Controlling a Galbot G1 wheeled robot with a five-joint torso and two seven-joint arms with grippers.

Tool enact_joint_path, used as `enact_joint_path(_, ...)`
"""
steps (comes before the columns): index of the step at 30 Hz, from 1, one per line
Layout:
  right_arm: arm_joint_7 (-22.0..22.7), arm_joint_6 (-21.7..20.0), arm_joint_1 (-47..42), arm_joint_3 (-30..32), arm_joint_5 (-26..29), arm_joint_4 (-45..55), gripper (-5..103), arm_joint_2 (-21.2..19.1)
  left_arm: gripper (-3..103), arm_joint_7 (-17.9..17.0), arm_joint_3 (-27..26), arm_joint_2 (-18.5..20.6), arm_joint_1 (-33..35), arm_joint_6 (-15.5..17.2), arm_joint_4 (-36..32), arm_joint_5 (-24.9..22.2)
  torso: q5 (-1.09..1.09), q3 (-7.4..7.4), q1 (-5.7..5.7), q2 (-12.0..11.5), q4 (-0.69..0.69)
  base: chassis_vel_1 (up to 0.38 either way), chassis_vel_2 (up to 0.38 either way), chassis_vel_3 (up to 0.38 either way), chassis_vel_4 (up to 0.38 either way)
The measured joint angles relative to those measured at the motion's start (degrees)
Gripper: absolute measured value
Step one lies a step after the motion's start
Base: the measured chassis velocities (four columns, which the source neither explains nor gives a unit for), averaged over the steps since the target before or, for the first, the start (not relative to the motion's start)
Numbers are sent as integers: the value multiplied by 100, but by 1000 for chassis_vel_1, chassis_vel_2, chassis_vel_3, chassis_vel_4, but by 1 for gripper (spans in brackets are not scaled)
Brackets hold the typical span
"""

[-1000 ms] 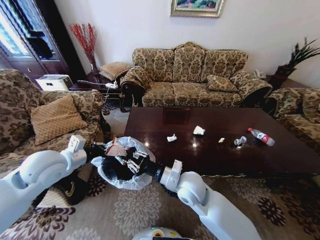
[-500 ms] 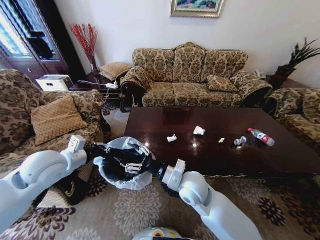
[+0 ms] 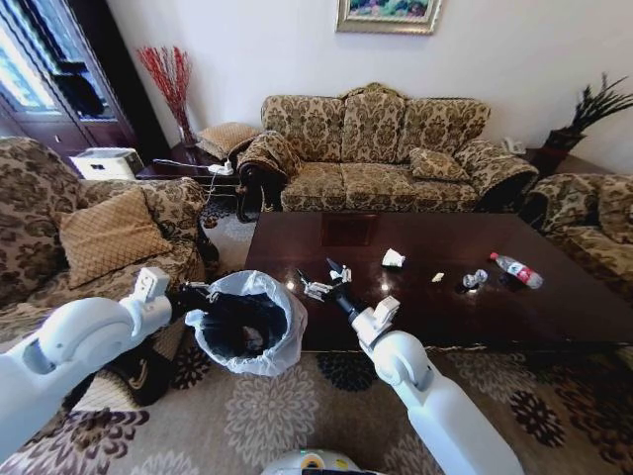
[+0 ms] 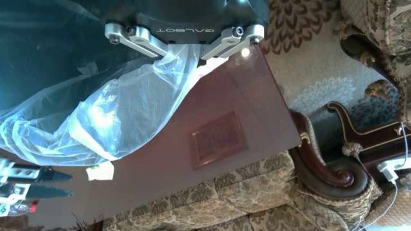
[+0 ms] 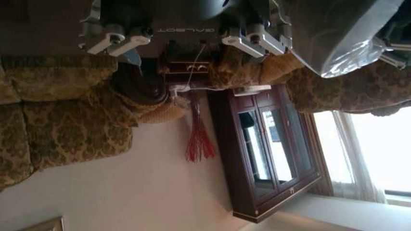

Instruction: Move to the front of the table and place the trash on the table into the trash bin.

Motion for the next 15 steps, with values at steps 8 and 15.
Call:
enact_joint_path(8,465,349,395,-95,-239,-1149,100,432,0,0,0,0,0,0,0,0,2,0,0,0,0,-82,-73,89,70)
enact_joint_path(15,875,446,1228,-125,-439,-3075,100,1306,0,4,0,0,0,0,-2,-1,-2,2,2,-1,-2,-52,-43,31,20)
